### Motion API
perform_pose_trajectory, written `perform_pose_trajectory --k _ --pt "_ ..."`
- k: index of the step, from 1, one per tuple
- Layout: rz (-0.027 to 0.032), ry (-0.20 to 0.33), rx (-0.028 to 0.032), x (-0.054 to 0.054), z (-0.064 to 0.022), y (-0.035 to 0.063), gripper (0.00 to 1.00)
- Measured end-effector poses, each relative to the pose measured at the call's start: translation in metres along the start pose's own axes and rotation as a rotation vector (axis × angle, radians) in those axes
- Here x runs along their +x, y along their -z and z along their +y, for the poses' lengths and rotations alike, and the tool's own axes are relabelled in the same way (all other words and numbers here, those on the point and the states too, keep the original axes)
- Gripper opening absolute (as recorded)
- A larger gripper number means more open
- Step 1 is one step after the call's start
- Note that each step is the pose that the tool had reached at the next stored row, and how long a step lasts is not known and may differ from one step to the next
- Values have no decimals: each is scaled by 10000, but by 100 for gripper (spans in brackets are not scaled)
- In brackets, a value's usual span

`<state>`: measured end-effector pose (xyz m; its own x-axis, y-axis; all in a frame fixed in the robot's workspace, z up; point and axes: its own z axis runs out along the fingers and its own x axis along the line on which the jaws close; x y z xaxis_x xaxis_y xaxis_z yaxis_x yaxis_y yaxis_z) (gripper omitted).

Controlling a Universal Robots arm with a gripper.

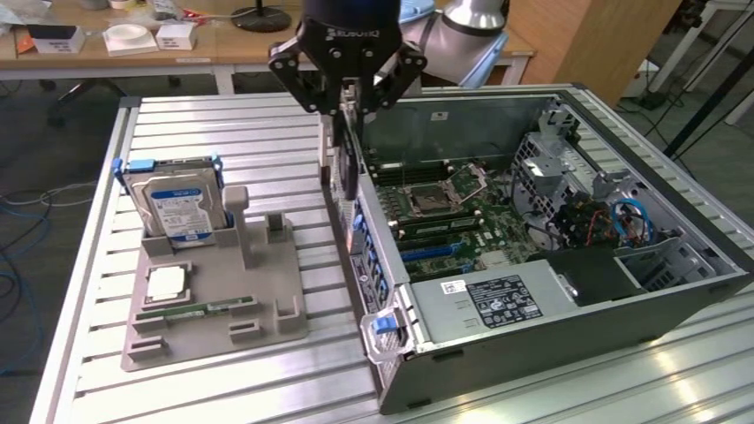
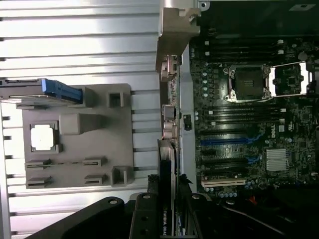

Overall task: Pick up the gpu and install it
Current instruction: 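Pick up the gpu and move the gpu toward the slot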

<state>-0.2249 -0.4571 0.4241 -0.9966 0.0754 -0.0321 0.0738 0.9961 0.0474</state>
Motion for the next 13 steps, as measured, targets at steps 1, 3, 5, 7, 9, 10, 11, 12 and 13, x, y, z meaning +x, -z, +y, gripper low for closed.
perform_pose_trajectory --k 1,3,5,7,9,10,11,12,13 --pt "0 -1 0 -34 5 -1 26" --pt "0 1 0 -104 14 -4 26" --pt "-1 0 -1 -167 23 -7 26" --pt "0 0 -1 -225 32 -9 26" --pt "0 1 1 -275 40 -11 26" --pt "0 1 1 -299 44 -12 26" --pt "0 2 1 -327 48 -13 26" --pt "0 2 0 -359 52 -14 26" --pt "0 3 0 -388 55 -16 26"
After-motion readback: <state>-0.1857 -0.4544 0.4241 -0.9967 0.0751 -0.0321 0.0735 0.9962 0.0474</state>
